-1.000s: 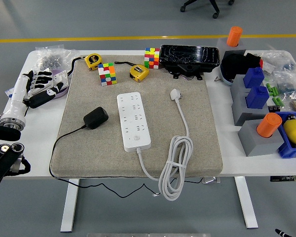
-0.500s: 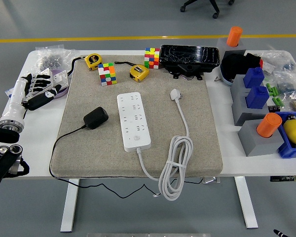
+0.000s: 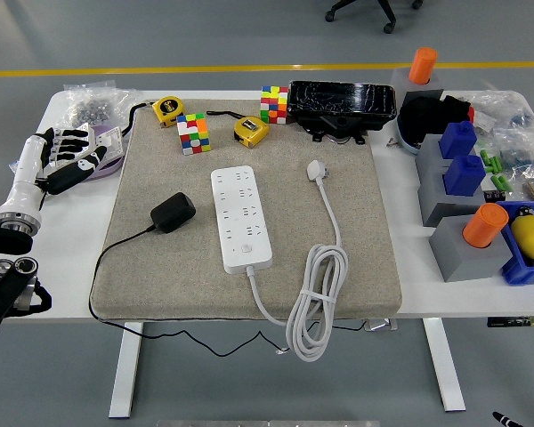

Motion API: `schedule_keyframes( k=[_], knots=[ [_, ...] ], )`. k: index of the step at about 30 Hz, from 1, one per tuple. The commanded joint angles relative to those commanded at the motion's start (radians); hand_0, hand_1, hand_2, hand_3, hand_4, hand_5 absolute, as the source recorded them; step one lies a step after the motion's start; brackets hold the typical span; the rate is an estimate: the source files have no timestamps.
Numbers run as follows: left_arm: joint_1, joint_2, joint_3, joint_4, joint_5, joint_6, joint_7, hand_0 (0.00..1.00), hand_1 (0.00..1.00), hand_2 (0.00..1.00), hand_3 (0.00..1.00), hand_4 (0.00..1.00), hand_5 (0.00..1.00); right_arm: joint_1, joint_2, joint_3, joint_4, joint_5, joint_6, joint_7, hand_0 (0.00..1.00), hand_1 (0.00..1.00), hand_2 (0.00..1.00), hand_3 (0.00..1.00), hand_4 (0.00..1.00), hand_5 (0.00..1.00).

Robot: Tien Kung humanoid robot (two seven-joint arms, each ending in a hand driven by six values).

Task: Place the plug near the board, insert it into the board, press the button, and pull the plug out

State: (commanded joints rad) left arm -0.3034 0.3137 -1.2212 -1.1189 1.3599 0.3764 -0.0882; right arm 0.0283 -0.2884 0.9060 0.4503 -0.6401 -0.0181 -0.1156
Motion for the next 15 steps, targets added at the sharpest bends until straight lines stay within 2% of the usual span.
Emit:
schedule_keyframes(
  k=[15],
  knots=[
    [-0.001, -0.001, 0.003, 0.000, 0.004, -0.004, 0.007, 0.625, 0.632, 0.602, 0.589, 0.817, 0.337, -0.001, 0.000, -0.002, 0.001, 0.001, 0.001, 0.000, 0.681, 0.687, 0.695, 0.596, 0.934, 0.531]
  ],
)
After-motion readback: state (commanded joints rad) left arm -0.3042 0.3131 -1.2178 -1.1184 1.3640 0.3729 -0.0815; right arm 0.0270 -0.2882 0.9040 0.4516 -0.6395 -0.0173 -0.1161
